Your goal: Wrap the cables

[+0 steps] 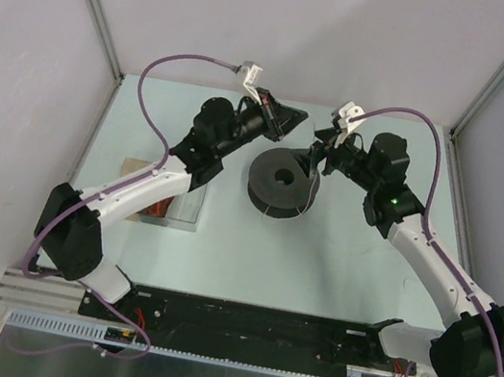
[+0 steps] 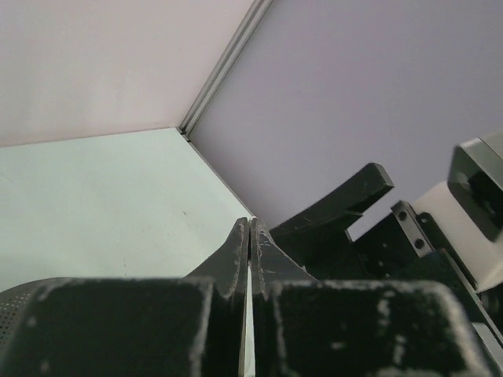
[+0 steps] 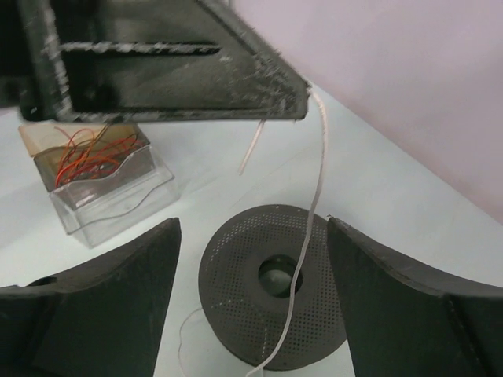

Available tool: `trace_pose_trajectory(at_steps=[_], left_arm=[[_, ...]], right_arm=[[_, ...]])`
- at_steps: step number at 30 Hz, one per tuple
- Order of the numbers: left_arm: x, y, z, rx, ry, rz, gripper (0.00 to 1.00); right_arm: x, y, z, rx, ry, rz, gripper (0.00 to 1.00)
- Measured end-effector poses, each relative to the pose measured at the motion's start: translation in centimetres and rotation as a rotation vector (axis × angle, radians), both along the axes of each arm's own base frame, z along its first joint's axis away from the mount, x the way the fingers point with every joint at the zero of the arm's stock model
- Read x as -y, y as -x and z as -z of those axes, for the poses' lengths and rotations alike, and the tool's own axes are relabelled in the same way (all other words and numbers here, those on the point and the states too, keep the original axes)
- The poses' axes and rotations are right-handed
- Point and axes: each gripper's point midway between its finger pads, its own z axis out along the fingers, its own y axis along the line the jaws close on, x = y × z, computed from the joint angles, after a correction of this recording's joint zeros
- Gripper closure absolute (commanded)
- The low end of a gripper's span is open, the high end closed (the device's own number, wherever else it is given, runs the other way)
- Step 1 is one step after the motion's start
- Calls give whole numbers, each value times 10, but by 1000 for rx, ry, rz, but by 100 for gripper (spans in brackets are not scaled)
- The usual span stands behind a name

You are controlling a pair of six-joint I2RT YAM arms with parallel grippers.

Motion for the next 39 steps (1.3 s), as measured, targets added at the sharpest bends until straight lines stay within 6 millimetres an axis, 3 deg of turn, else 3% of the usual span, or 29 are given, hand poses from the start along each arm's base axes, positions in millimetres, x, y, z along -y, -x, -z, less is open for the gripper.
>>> trace_pose_trajectory(at_steps=[6,21,31,35,39], left_arm=[[5,13,-14,81,-30,-14,100],[5,13,-10,136,-85,-56,100],[6,14,-9,159,-104,-59,100],[6,14,-8,166,-112,-61,100],[6,13,-8,172,-117,-66,100]], right_arm=[[6,-11,-11,44,-19,71,36],[10,-11,-26,91,-43,70,29],[5,-14,-39,137,-80,61,44],[1,-16,-36,133,-82,52,47],[-2,-16,-32,127,-78,40,57]])
